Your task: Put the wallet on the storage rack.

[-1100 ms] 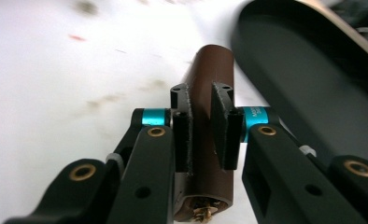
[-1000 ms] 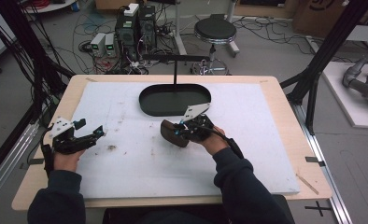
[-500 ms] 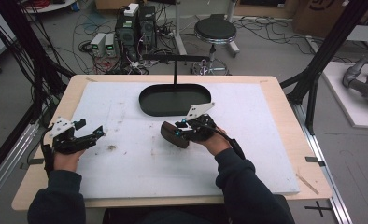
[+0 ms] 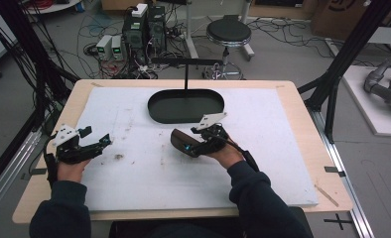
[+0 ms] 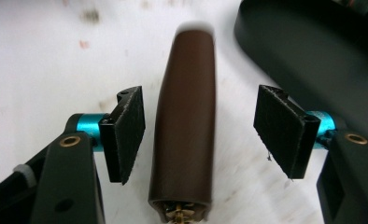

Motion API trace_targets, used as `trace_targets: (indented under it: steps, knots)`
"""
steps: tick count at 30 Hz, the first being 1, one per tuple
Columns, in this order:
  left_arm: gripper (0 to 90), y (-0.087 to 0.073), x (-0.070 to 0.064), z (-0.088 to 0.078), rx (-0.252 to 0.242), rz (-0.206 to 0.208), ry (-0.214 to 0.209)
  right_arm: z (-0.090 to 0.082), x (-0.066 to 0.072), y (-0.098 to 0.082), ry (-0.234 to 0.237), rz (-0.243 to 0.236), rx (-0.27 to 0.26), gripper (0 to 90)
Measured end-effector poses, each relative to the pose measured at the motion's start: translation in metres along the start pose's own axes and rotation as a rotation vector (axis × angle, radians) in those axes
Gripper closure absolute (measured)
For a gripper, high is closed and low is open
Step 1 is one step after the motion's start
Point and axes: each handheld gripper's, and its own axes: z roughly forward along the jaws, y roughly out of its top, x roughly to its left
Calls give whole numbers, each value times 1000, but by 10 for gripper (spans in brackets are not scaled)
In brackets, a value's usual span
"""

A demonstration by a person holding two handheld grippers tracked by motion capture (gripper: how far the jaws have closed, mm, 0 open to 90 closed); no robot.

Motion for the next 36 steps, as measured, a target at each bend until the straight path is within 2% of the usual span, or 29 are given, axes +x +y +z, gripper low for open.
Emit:
trace_targets:
  steps: [2, 3, 4, 6, 9, 12, 16, 21, 24, 26, 31, 33, 36]
  knots:
    - [224, 0, 0, 0, -2, 1, -4, 7, 1, -3, 22, 15, 16, 379]
    - [224, 0, 0, 0, -2, 2, -4, 9, 1, -4, 30, 16, 32, 441]
    - [224, 0, 0, 0, -3, 4, -5, 11, 2, -4, 40, 16, 43, 542]
    - [224, 0, 0, 0, -6, 3, -4, 8, 1, -3, 46, -2, 36, 645]
    - [224, 0, 0, 0, -6, 6, -7, 0, -4, 0, 49, 18, -9, 658]
    - [224, 0, -2, 1, -9, 12, -15, -8, -16, 3, 43, 76, -43, 659]
    - [224, 0, -4, 2, -11, 20, -43, -19, -38, 9, 40, 158, -105, 663]
    - [224, 0, -5, 4, -17, 25, -55, -22, -68, 21, 12, 225, -149, 664]
    - [224, 0, -6, 4, -16, 25, -58, -16, -84, 26, 0, 264, -160, 660]
    - [224, 0, -7, 5, -14, 28, -61, -6, -95, 29, -18, 282, -148, 660]
    - [224, 0, -7, 5, -14, 28, -62, 21, -117, 28, -61, 374, -100, 657]
    - [224, 0, -7, 5, -16, 23, -60, 30, -122, 28, -89, 383, -121, 658]
    - [224, 0, -6, 5, -16, 23, -61, 39, -128, 30, -80, 438, -138, 658]
